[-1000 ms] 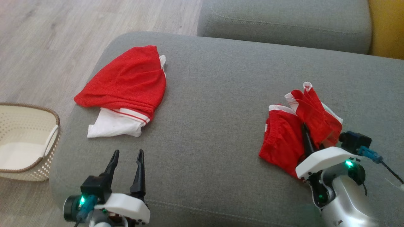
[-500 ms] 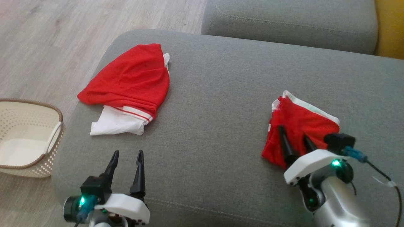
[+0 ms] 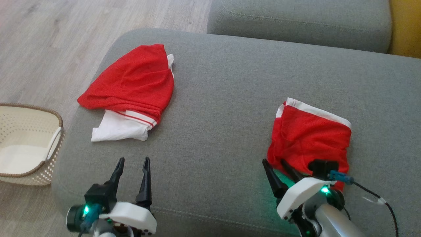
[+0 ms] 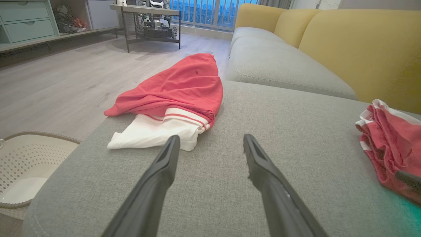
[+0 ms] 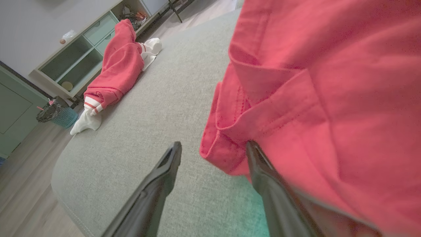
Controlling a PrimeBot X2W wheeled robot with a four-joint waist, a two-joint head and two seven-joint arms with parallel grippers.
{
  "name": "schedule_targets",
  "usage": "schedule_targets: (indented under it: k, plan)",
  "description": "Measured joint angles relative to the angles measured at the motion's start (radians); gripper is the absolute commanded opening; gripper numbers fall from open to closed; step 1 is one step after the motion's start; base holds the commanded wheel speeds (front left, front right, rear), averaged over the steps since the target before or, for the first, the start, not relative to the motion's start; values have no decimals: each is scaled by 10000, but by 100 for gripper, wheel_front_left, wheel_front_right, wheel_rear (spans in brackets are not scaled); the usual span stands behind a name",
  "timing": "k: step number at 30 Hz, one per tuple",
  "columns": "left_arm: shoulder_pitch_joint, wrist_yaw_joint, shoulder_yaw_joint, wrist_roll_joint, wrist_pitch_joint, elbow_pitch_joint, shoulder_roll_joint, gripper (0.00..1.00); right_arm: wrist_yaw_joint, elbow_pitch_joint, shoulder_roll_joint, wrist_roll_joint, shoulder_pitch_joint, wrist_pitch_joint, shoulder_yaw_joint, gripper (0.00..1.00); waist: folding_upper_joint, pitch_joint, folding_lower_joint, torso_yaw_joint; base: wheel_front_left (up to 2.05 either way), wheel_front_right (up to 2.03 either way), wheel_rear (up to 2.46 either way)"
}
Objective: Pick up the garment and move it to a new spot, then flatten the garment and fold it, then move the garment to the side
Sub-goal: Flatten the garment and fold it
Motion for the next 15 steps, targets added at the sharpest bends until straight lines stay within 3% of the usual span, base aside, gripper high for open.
schedule_targets:
  k: [6,15]
  plan:
    - [-2,0,-6,0,0,48,0,100,0,378,-12,759,-20,299,604,100,0,-10,0,-6,0,0,0]
    - [5,8,19,2,0,54,0,100,0,-161,-13,1252,-52,102,1248,100,0,-200,0,-313,0,0,0]
